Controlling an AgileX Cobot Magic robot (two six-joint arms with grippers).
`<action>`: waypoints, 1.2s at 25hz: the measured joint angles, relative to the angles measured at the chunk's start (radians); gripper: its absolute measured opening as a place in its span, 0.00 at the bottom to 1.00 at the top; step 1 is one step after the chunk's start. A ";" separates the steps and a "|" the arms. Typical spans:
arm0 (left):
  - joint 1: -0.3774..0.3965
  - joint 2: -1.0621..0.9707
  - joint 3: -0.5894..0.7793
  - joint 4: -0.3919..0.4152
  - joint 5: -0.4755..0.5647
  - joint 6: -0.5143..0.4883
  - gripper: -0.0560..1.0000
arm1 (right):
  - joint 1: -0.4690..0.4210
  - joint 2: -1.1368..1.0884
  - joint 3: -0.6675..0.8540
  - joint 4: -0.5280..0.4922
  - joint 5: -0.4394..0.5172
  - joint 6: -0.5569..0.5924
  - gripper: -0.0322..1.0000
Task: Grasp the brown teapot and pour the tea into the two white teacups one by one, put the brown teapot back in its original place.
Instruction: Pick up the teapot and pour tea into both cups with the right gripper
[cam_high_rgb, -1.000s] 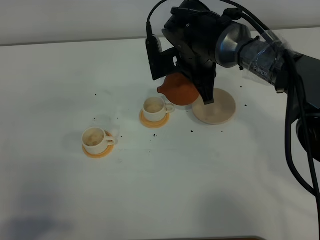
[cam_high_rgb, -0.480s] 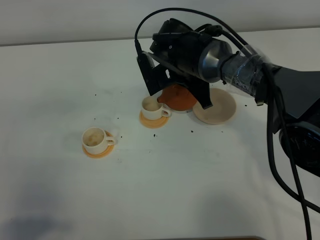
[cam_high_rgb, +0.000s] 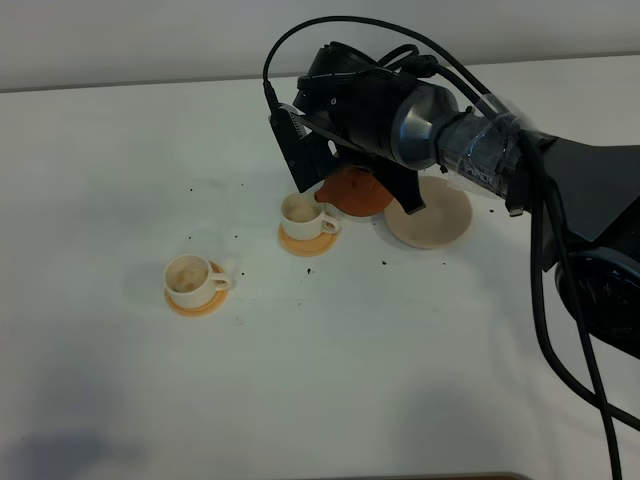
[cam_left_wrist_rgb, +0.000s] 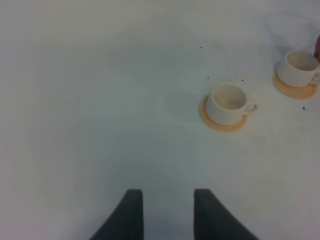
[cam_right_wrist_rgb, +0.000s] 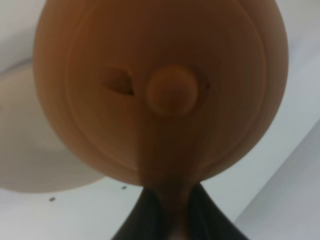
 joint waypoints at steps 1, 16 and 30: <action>0.000 0.000 0.000 0.000 0.000 0.000 0.29 | 0.000 0.000 0.000 -0.002 0.000 0.000 0.12; 0.000 0.000 0.000 0.000 0.000 0.000 0.29 | 0.019 0.000 0.000 -0.058 -0.006 0.000 0.12; 0.000 0.000 0.000 0.000 0.000 0.000 0.29 | 0.036 0.000 0.000 -0.116 -0.025 0.000 0.12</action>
